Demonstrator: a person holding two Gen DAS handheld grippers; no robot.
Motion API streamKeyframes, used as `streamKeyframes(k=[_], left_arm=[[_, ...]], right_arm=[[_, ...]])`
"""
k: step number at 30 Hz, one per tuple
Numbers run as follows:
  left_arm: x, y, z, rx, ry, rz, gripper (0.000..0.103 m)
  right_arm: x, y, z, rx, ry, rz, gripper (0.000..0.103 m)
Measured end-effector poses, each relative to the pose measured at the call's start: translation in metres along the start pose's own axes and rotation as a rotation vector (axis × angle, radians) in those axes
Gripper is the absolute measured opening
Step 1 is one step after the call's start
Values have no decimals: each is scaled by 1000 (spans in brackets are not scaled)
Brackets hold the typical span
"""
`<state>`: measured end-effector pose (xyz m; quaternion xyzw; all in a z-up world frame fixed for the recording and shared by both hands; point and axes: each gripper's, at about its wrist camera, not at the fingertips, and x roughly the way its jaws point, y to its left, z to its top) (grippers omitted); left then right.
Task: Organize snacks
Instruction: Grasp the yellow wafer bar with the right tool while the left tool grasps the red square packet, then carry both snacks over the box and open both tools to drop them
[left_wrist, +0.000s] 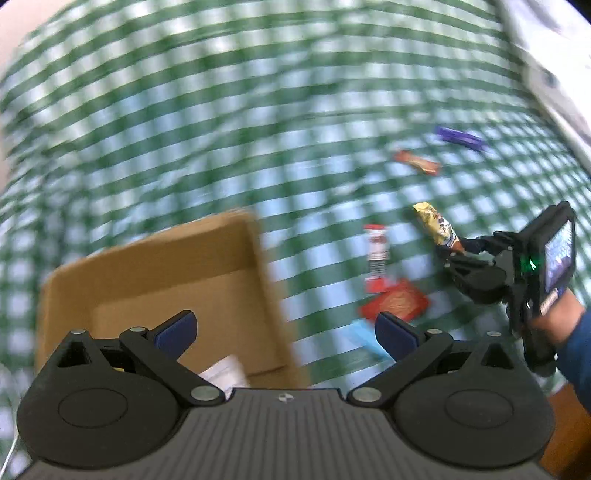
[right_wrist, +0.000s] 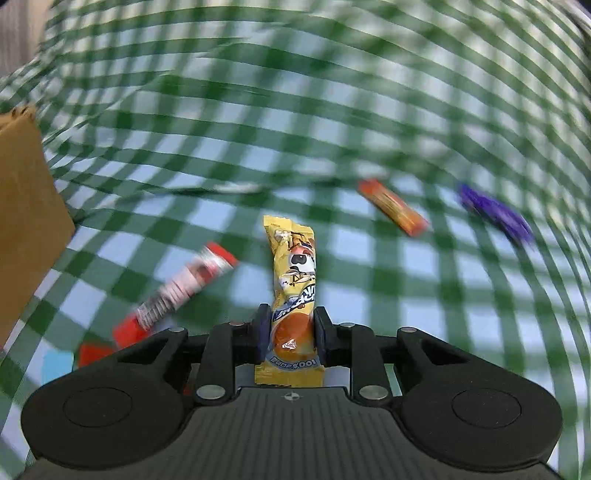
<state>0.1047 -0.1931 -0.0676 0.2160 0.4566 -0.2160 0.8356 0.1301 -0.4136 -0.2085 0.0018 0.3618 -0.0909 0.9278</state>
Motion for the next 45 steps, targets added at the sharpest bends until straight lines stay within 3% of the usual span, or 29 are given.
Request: streamKeyframes(k=[2,5,8,11,13,15,18,19,20,21,22,23,25,28,35,39,45], left_arm=[[24,-26,9,73,33,-71,103],[68,-62,16,164,84,-114,103],[122,-91,15,247,136,-113,103],[175,-100,17,241,255,-109,103],[199,-97,19,194,325,-134,103],[207,-87,22,113,344,-184,103],[208,-78,25,48,344,-191,101],[206,-78,24,59,335,-173,91],[201,-78,23,72,327,-158,73],[195,-76,23,66,327,-174,57],[189,-74,25,52,337,-191,46],[183,-71,26,27,350,-207,45],[168,-67,22,14,321,-222,45],[139,-63,21,1,278,-237,45],[48,-45,13,-89,150,-278,45],[-15,-20,-13,-124,87,-282,45],[-100,29,-76,-164,2,-181,45]], right_arm=[[-22,-16,-16,52,11,-48,26],[-51,-42,-39,173,48,-102,26],[-67,-55,-61,259,67,-152,26],[-70,-59,-73,308,60,-191,27],[-68,-62,-76,334,66,-207,35],[-63,-66,-76,363,61,-221,64],[-52,-71,-78,374,64,-222,75],[-50,-70,-78,363,53,-225,74],[-50,-73,-79,349,52,-229,69],[-53,-73,-80,341,47,-231,50],[-56,-71,-79,332,43,-229,39],[-58,-70,-78,329,45,-222,21],[-61,-68,-78,341,55,-214,15],[-75,-66,-77,385,45,-202,14],[-145,-48,-59,437,-103,-172,14],[-196,-19,-46,411,-179,-111,14],[-272,53,-48,345,-209,49,14]])
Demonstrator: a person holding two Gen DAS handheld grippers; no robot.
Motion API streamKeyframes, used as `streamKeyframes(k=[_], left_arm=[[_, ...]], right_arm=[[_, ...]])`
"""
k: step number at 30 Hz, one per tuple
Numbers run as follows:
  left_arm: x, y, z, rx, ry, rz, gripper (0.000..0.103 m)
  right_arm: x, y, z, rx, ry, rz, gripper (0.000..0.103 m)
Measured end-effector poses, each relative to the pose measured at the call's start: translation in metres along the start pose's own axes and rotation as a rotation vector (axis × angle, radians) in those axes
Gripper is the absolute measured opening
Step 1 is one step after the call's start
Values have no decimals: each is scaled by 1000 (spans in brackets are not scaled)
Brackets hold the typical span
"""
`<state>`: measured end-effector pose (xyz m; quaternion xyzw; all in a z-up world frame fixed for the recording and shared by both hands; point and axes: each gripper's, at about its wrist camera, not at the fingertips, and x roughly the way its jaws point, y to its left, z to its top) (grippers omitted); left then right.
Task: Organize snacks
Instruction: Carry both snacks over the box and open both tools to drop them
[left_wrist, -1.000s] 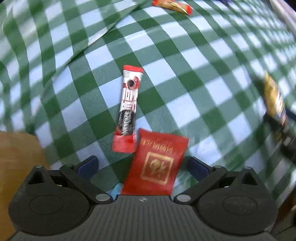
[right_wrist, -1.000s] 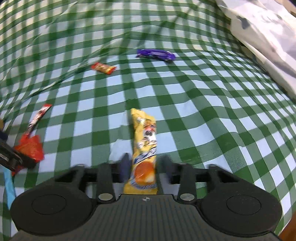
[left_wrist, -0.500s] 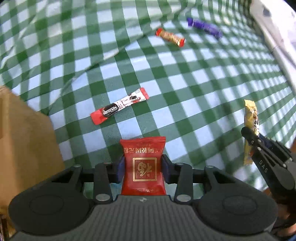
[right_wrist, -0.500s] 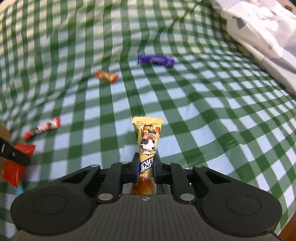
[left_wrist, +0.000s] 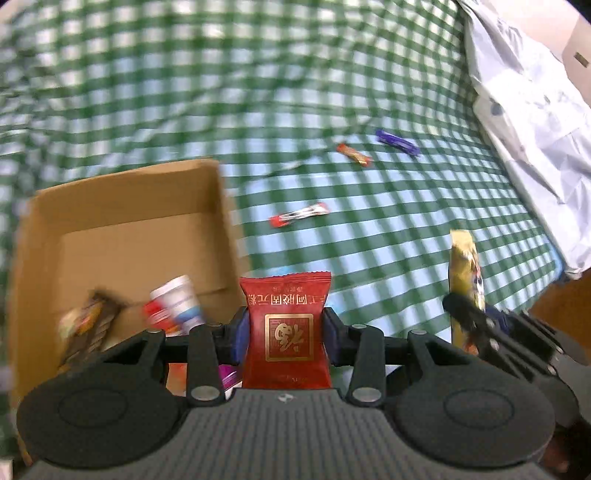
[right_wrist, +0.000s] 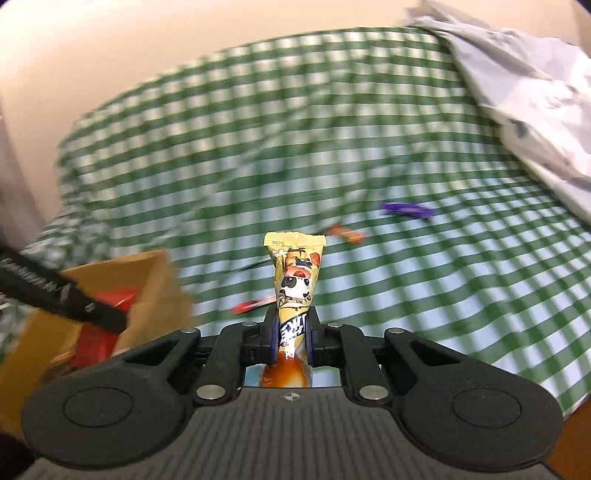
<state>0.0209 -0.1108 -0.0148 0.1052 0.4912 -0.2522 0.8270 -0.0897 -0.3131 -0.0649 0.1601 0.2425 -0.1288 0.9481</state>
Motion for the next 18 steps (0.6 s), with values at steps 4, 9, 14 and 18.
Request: streamKeyframes(k=[4,9,14,18], left_arm=[[-45,32,-48,-46,-28,89,45],[-89,71,-107,-123,-47,147,45],[-121,93,-156,-160,-97,192,45],[-140,103,-179,-186,-124,178,45]], right_arm=[[-41,55,-22,-31,46,129,14],[-78,124,-51,-115,111,287,14],[-103,176,-74,-252,144,354,14],[-123,194,-75,-310,116,348,14]])
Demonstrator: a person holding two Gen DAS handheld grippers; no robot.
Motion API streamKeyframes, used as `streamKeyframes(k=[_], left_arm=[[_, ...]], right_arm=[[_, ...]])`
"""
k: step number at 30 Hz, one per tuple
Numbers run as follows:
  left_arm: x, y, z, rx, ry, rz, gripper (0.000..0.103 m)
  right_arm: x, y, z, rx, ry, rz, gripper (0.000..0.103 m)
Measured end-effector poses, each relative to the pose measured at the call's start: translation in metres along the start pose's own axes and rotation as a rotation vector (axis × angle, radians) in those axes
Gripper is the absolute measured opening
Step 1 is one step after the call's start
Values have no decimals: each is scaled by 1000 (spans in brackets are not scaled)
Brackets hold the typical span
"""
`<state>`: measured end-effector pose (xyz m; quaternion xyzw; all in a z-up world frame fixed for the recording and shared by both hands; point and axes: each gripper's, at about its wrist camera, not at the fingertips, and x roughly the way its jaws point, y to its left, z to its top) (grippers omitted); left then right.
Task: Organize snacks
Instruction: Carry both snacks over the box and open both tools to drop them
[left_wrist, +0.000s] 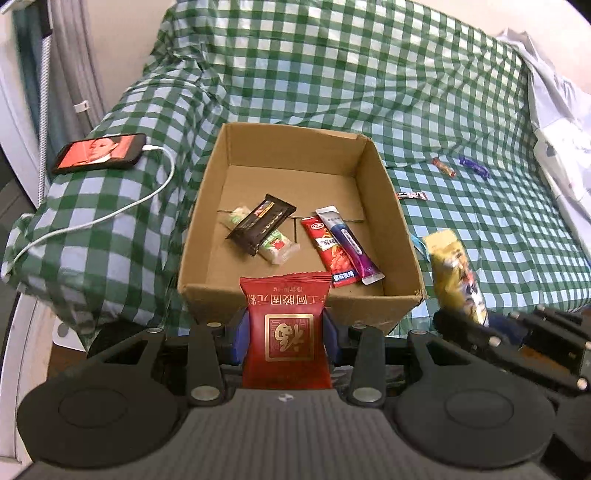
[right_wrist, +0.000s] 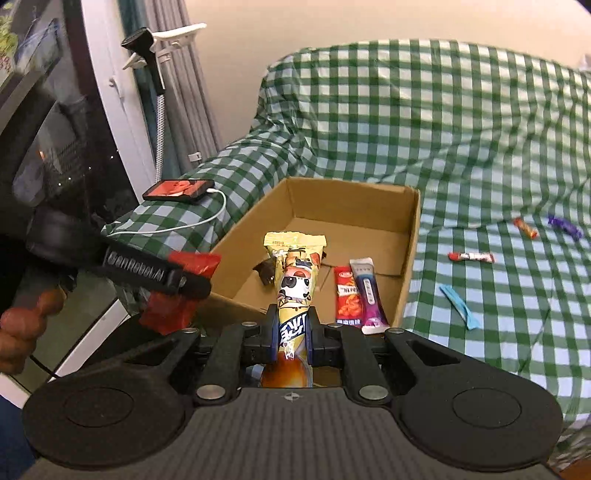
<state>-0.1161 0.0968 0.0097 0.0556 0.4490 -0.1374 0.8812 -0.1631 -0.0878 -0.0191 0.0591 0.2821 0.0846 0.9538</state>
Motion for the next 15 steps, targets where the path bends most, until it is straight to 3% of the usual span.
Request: streamKeyframes(k=[15], left_arm=[[-15,9,-10,-15,-55,-35,45]], right_arm=[[-19,20,0,-56,-24,-59,14]])
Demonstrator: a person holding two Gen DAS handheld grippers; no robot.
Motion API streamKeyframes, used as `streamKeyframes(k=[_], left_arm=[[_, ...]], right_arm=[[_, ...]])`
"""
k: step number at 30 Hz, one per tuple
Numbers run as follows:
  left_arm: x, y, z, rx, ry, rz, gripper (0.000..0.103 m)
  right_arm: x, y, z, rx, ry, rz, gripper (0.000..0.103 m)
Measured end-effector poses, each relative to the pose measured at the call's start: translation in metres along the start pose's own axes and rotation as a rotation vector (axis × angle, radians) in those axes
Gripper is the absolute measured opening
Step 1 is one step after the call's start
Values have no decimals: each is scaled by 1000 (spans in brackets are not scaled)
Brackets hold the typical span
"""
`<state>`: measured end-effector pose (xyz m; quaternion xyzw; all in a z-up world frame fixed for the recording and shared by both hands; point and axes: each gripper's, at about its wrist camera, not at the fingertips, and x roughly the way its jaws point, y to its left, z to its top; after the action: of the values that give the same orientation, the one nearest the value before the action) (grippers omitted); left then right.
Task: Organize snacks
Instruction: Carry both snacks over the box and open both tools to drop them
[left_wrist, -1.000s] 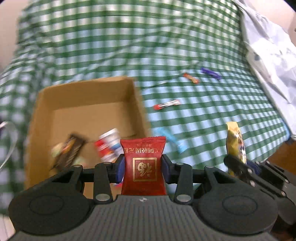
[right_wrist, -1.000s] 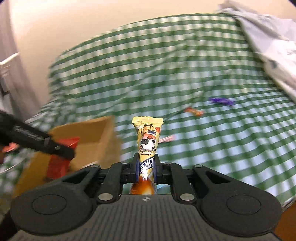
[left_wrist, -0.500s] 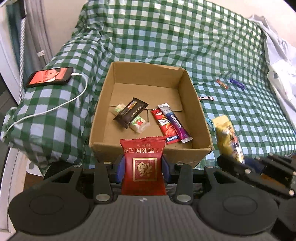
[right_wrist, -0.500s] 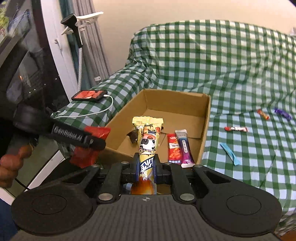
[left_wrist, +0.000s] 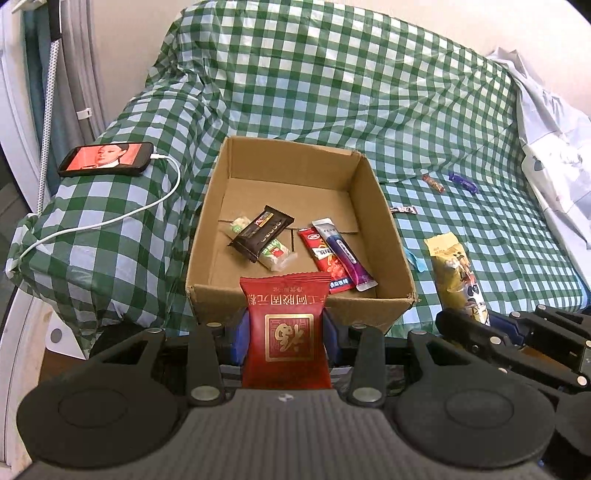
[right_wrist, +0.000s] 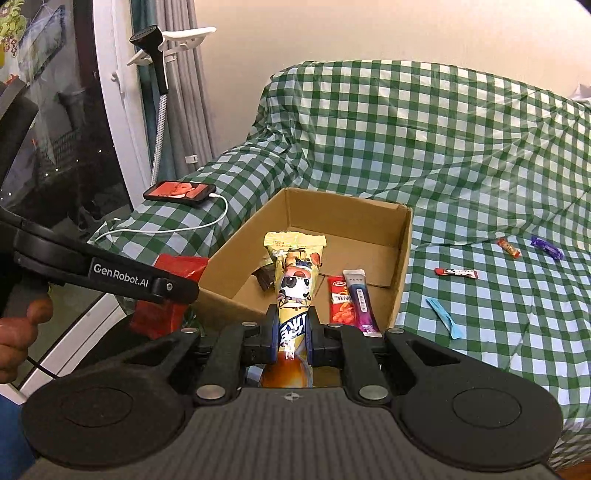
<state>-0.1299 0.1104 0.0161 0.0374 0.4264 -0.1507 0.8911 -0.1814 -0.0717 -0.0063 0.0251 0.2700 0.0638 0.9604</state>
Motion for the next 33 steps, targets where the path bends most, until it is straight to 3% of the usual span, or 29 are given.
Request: streamKeyframes(k=[18,33], left_arm=[[8,4,3,-12,17,4,45],[37,18,21,-44,47,24,45]], right_arm=[[10,-2,-5,4,18,6,14],[34,-13,-2,20,73,8,14]])
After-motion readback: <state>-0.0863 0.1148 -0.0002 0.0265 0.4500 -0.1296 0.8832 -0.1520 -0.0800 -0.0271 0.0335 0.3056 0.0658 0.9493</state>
